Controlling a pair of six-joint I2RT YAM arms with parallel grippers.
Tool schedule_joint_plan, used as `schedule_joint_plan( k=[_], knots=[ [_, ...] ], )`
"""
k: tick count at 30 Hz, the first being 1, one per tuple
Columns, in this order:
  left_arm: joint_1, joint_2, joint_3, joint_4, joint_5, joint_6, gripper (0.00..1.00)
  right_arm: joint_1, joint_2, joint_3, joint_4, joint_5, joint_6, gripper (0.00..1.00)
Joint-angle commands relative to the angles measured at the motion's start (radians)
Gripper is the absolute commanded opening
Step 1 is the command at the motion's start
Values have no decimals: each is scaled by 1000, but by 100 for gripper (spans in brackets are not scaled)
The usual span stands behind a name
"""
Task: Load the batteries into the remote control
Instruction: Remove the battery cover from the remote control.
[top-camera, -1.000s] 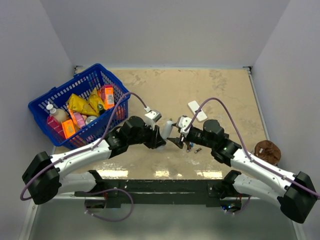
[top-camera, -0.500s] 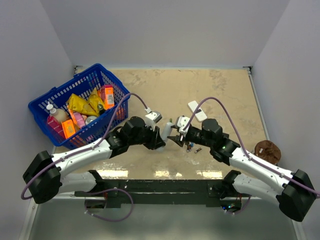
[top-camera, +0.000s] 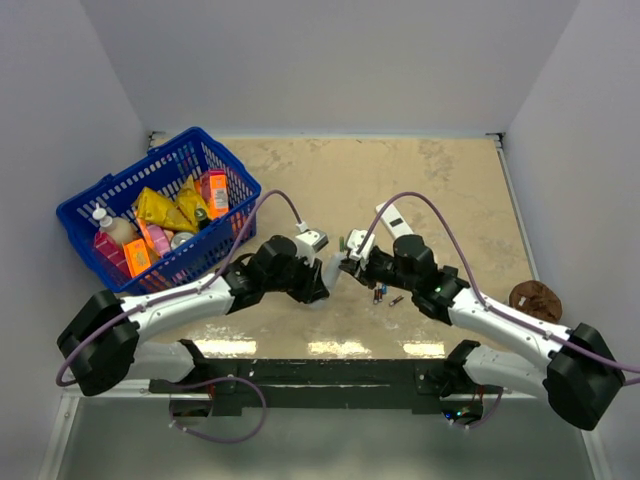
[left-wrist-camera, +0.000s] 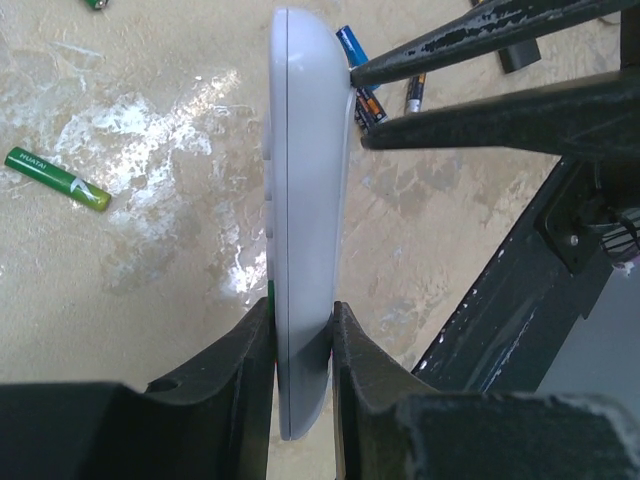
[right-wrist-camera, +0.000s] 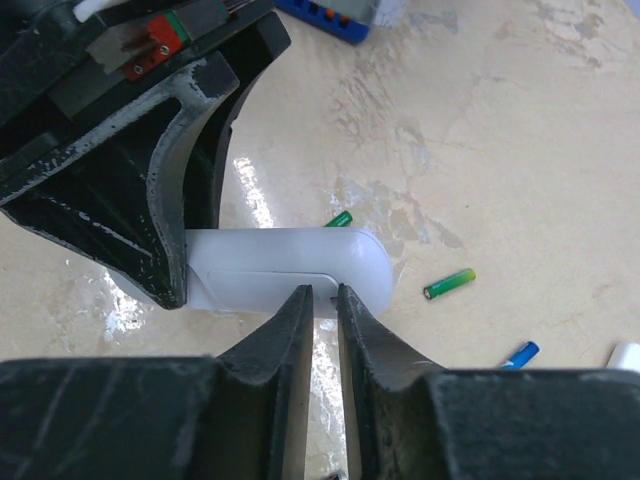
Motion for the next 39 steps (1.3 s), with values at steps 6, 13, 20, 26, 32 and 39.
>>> schedule_joint_plan(
  k=[6, 13, 20, 26, 32, 39],
  knots=[
    [-3, 14, -5, 98, -24, 19, 0, -5, 42, 9, -23, 10, 33, 8],
    [-3, 40, -9, 94, -34, 11, 0, -13, 107, 66, -105, 16, 44, 0],
    [-3, 64, -2, 75, -66, -11, 0, -19, 116, 74, -110, 25, 50, 0],
    [-3, 78, 1, 69, -81, -20, 0, -30, 142, 86, -121, 19, 47, 0],
    [-5, 89, 8, 51, -98, -21, 0, -56, 180, 107, -135, 30, 58, 0],
    [-3, 100, 8, 38, -136, -26, 0, -93, 258, 163, -179, 45, 69, 0]
  ],
)
